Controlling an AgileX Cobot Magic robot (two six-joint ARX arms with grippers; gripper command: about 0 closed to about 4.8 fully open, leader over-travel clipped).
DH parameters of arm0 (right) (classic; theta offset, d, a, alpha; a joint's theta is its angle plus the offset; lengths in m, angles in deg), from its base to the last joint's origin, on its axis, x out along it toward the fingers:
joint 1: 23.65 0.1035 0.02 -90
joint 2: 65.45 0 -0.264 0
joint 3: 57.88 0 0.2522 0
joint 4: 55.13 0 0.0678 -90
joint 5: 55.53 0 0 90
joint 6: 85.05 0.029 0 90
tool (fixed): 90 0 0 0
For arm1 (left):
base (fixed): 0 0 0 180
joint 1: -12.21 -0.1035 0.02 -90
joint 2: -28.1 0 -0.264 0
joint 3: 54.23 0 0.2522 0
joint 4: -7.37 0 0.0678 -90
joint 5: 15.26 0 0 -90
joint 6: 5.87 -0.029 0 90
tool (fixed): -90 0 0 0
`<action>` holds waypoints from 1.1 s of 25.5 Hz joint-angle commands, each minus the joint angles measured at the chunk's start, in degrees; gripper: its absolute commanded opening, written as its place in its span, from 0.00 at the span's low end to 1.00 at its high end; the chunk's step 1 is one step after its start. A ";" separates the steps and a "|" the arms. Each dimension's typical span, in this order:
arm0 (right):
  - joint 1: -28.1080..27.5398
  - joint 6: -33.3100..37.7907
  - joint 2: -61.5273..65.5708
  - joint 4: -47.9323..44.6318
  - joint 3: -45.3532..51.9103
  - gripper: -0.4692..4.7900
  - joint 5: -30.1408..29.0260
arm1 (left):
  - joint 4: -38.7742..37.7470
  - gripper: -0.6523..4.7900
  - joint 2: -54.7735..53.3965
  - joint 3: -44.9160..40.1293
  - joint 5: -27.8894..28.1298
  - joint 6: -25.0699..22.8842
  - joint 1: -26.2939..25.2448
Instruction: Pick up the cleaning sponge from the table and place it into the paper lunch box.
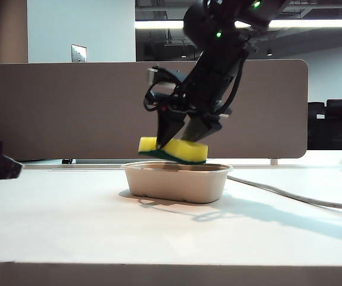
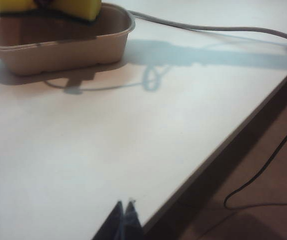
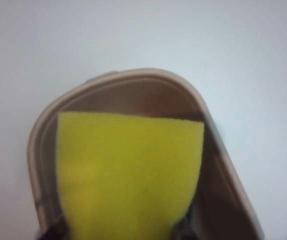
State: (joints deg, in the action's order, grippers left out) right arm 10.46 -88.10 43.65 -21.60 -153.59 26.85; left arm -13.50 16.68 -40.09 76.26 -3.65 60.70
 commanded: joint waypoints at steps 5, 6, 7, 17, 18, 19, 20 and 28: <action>-0.09 -0.26 -0.70 0.07 -0.66 0.98 0.04 | 0.35 0.11 -0.09 0.04 -0.22 -0.09 0.07; -0.09 -0.22 -0.70 0.17 -0.66 0.99 0.04 | 0.35 0.11 -0.09 0.04 -0.24 -0.07 0.07; -0.07 -0.17 -0.70 0.11 -0.66 0.99 0.02 | 0.35 0.11 -0.09 0.04 -0.22 -0.09 0.07; -0.04 1.25 -14.58 6.32 -0.52 0.08 1.36 | 0.35 0.11 -0.07 0.07 -0.46 -0.07 -3.61; -0.04 1.38 -16.41 7.67 -0.48 0.08 2.64 | 0.35 0.11 -0.07 0.07 -0.83 -0.09 -6.05; -0.02 1.62 -17.94 8.74 -0.39 0.08 3.63 | 0.35 0.11 -0.07 0.07 -1.49 -0.09 -8.46; -0.02 2.01 -19.93 9.75 -0.15 0.08 4.26 | 0.35 0.11 0.07 0.07 -2.36 -0.07 -12.04; 3.98 7.80 -39.98 4.72 12.17 0.08 10.71 | 0.37 0.11 8.11 0.04 -3.69 -0.09 -36.59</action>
State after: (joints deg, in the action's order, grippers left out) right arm 13.56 -81.48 7.34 -15.02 -143.58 34.99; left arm -13.92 23.76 -40.09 72.48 -3.68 26.17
